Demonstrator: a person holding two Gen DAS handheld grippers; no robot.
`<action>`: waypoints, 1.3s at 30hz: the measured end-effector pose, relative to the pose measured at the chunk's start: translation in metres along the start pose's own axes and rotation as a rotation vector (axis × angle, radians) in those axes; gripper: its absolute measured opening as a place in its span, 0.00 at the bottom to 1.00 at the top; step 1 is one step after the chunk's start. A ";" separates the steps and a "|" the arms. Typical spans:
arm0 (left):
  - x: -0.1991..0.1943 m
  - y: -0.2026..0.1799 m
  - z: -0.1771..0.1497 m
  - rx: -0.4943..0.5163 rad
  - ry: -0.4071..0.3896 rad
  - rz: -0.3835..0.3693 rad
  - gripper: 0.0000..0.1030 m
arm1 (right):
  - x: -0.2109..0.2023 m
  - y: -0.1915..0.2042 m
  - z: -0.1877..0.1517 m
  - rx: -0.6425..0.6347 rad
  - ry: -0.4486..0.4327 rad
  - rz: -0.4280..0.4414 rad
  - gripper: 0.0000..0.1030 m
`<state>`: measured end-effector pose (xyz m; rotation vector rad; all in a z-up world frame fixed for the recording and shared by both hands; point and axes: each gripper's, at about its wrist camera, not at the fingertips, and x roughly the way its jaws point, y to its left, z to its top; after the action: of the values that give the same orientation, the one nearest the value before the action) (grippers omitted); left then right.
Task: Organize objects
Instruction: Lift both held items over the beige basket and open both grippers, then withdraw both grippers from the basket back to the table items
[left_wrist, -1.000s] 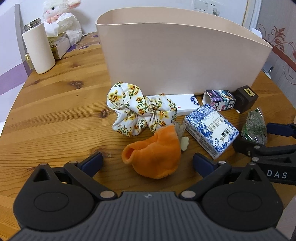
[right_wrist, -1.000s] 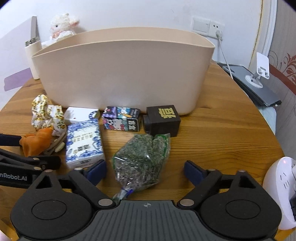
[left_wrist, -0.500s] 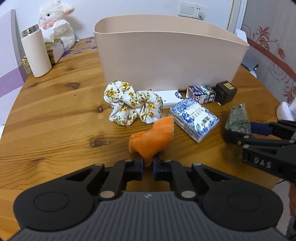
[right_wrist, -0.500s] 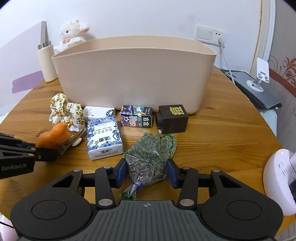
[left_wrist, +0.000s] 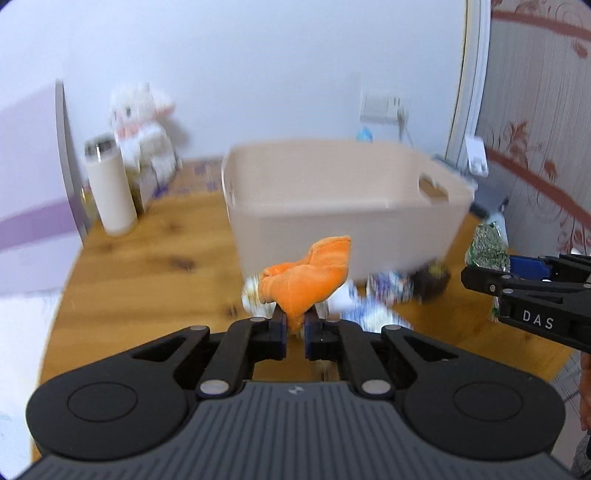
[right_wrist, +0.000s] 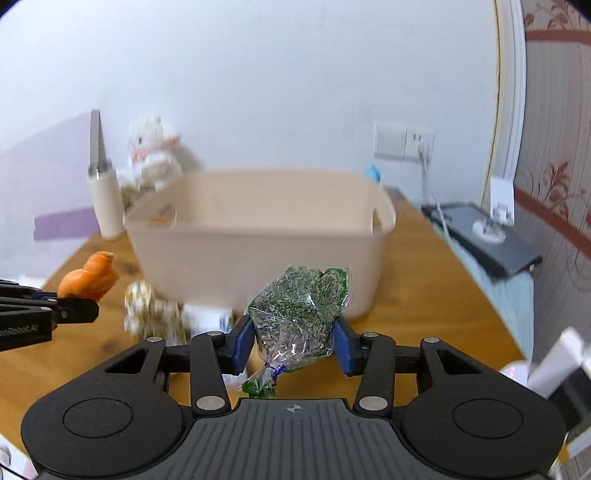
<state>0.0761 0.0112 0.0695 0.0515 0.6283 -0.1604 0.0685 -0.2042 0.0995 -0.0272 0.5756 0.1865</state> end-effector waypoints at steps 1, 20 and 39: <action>-0.002 0.000 0.007 0.007 -0.022 0.005 0.10 | -0.001 -0.001 0.006 -0.005 -0.016 -0.001 0.41; 0.116 -0.006 0.093 0.006 -0.042 0.083 0.10 | 0.080 0.009 0.101 -0.072 -0.083 -0.025 0.42; 0.091 -0.005 0.085 -0.018 -0.037 0.084 0.73 | 0.077 0.006 0.094 -0.100 -0.037 -0.057 0.99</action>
<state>0.1973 -0.0142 0.0843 0.0578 0.5900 -0.0741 0.1811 -0.1777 0.1362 -0.1363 0.5277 0.1597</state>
